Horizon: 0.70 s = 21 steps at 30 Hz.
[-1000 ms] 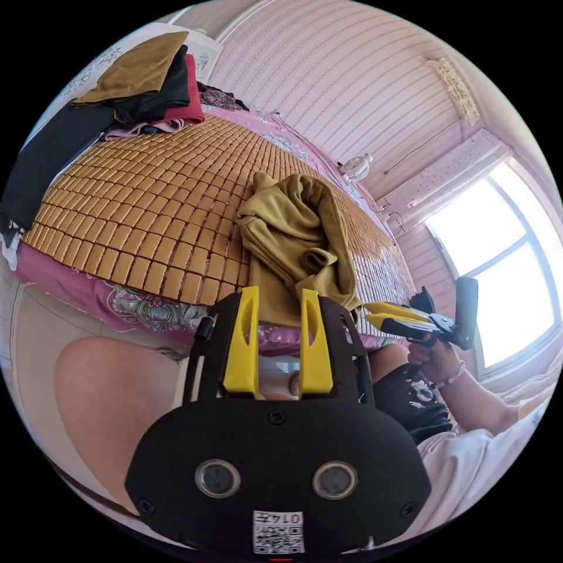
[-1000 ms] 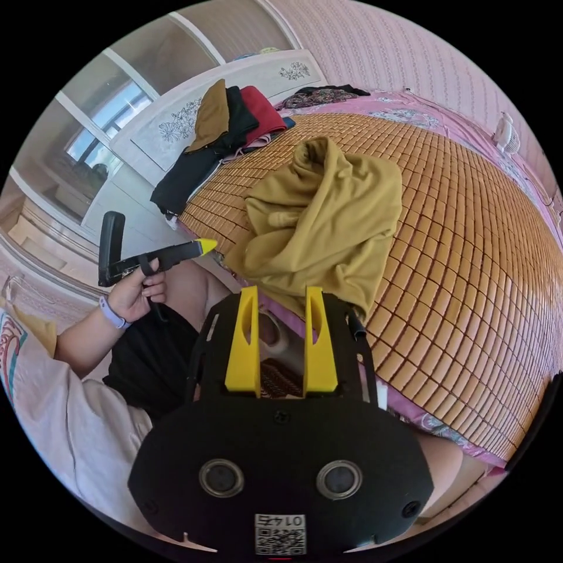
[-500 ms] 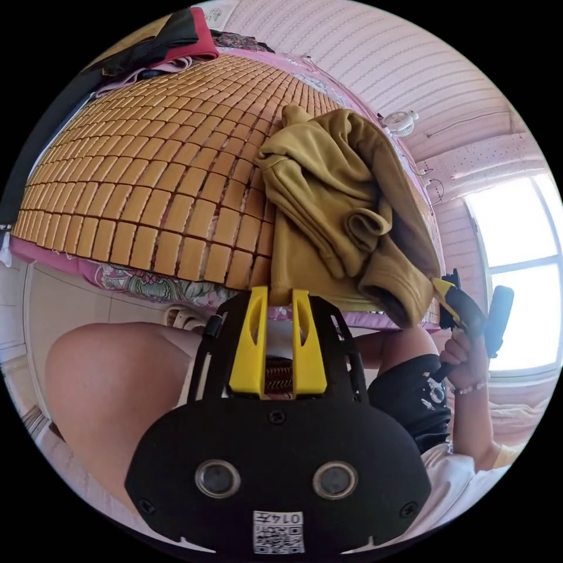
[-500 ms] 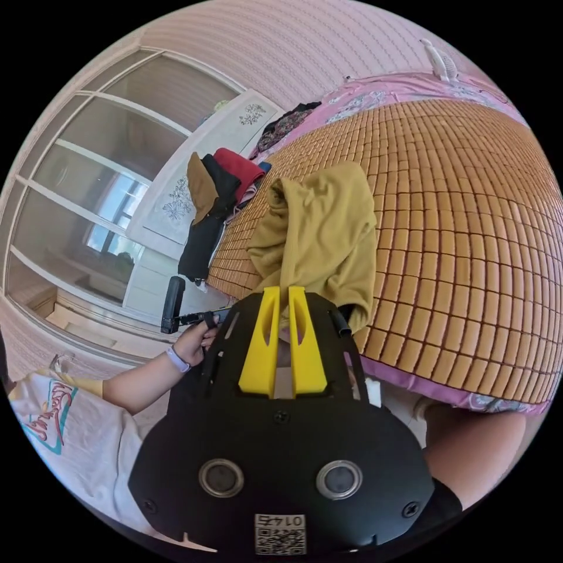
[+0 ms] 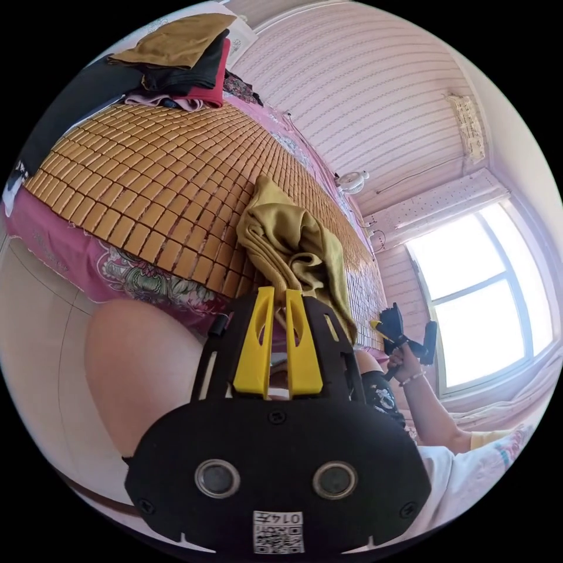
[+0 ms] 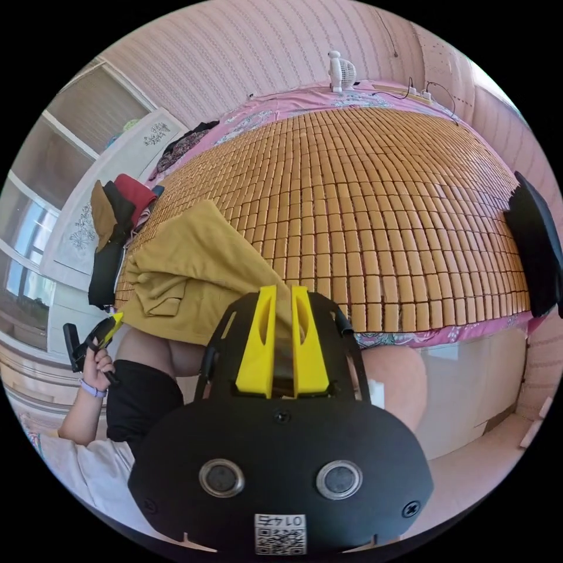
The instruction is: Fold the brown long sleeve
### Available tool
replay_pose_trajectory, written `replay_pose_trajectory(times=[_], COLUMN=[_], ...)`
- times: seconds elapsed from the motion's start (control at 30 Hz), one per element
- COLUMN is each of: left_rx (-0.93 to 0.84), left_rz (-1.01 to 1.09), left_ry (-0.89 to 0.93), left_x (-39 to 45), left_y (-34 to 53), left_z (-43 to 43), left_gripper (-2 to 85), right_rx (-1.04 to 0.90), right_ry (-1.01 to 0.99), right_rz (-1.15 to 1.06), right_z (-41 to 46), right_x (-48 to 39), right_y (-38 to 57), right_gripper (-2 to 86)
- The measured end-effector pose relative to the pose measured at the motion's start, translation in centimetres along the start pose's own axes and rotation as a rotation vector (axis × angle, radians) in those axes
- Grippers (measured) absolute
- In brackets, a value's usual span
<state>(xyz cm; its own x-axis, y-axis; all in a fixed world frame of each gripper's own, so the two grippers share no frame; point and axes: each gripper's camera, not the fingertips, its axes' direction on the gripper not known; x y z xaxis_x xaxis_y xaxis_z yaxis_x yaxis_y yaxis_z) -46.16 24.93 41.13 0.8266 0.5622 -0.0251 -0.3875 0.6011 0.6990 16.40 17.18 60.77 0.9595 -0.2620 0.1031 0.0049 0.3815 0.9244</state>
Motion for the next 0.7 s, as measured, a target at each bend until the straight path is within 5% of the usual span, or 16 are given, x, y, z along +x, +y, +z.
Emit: replay_pose_trajectory(times=[0.43,0.7], left_rx=[-0.045,-0.046], left_rz=[-0.065,-0.098], left_ry=[-0.074,-0.075], left_x=[0.2,0.0], left_y=[2.9,5.8], left_z=[-2.3,-4.4], left_gripper=[3.6,3.4], right_rx=[-0.232,-0.176], right_ry=[0.177,0.318], right_rz=[-0.215,-0.278], right_z=[1.1,-2.5], right_x=[-8.2,-12.2], right_y=[0.5,2.6], right_gripper=[13.6,3.9])
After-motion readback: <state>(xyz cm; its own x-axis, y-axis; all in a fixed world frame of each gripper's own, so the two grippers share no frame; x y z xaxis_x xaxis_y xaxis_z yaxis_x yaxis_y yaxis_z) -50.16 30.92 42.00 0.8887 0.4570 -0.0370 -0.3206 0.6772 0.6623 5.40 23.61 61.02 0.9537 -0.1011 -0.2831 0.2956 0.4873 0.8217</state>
